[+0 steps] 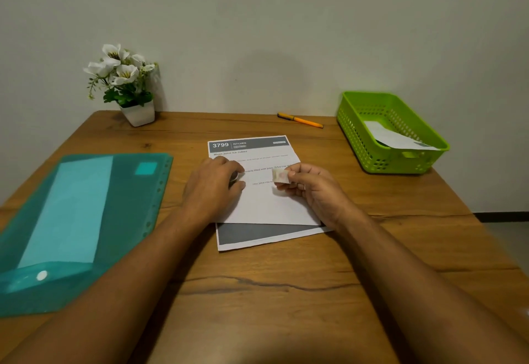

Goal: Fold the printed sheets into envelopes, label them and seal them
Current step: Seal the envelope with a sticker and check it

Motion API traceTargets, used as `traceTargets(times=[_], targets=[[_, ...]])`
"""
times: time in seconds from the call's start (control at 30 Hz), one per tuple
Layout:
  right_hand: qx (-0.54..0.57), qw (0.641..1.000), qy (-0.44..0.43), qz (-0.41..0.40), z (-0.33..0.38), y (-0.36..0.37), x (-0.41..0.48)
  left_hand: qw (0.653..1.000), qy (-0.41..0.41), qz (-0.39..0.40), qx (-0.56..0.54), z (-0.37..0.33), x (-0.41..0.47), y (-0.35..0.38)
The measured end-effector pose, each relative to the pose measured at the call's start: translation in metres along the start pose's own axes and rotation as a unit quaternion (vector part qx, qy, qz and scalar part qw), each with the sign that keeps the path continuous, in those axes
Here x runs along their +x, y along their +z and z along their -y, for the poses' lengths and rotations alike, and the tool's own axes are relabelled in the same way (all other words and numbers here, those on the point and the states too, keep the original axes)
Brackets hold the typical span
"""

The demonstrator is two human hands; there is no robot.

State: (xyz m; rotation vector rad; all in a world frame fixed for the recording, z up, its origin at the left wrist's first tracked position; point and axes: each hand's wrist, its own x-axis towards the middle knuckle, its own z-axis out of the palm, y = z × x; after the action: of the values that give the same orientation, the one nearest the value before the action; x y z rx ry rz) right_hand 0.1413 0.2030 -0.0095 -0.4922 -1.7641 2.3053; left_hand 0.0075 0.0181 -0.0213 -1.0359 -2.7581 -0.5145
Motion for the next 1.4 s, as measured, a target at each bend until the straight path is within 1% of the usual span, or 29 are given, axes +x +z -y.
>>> traceTargets(times=[0.07,0.13,0.17,0.2,0.27,0.3,0.33,0.37,0.47,0.63,0.9,1.03,1.13,1.23,1.3,1.4], targets=[[0.008,1.000,0.002,-0.004,0.001,0.000,0.001,0.999,0.005,-0.021,-0.037,-0.003,-0.003,-0.003],[0.008,1.000,-0.001,-0.008,0.002,0.001,0.002,0.987,0.019,-0.053,-0.148,-0.013,-0.007,-0.010],[0.005,1.000,-0.004,-0.008,0.003,0.002,0.002,0.972,0.018,-0.049,-0.228,-0.019,-0.009,-0.014],[0.001,1.000,-0.007,-0.006,0.005,0.003,0.001,0.949,0.011,-0.025,-0.313,-0.025,-0.011,-0.018],[-0.005,1.000,-0.015,0.004,0.009,0.008,-0.002,0.883,-0.026,0.043,-0.467,-0.036,-0.014,-0.026],[-0.007,1.000,-0.020,0.010,0.011,0.010,-0.004,0.848,-0.050,0.067,-0.523,-0.039,-0.015,-0.029],[-0.008,1.000,-0.025,0.014,0.013,0.012,-0.006,0.821,-0.074,0.081,-0.560,-0.040,-0.017,-0.032],[-0.010,0.999,-0.029,0.016,0.014,0.013,-0.008,0.803,-0.093,0.088,-0.583,-0.042,-0.019,-0.035],[-0.019,0.999,-0.032,0.015,0.017,0.016,-0.014,0.771,-0.127,0.094,-0.617,-0.043,-0.023,-0.039],[0.001,1.000,-0.021,0.007,0.018,0.021,-0.021,0.740,-0.164,0.097,-0.645,-0.041,-0.028,-0.040],[0.002,1.000,-0.016,0.013,0.021,0.030,-0.027,0.722,-0.169,0.085,-0.666,-0.043,-0.036,-0.043],[-0.002,1.000,-0.025,0.016,0.023,0.032,-0.029,0.711,-0.177,0.094,-0.674,-0.044,-0.038,-0.045],[-0.030,0.998,-0.053,0.001,0.023,0.033,-0.030,0.701,-0.187,0.095,-0.682,-0.044,-0.040,-0.048],[-0.069,0.993,-0.093,-0.015,0.025,0.032,-0.031,0.700,-0.192,0.091,-0.681,-0.043,-0.041,-0.048],[-0.086,0.989,-0.117,-0.014,0.026,0.031,-0.032,0.697,-0.196,0.090,-0.684,-0.042,-0.041,-0.048],[-0.109,0.983,-0.150,-0.010,0.028,0.032,-0.033,0.683,-0.201,0.094,-0.697,-0.042,-0.041,-0.051]])
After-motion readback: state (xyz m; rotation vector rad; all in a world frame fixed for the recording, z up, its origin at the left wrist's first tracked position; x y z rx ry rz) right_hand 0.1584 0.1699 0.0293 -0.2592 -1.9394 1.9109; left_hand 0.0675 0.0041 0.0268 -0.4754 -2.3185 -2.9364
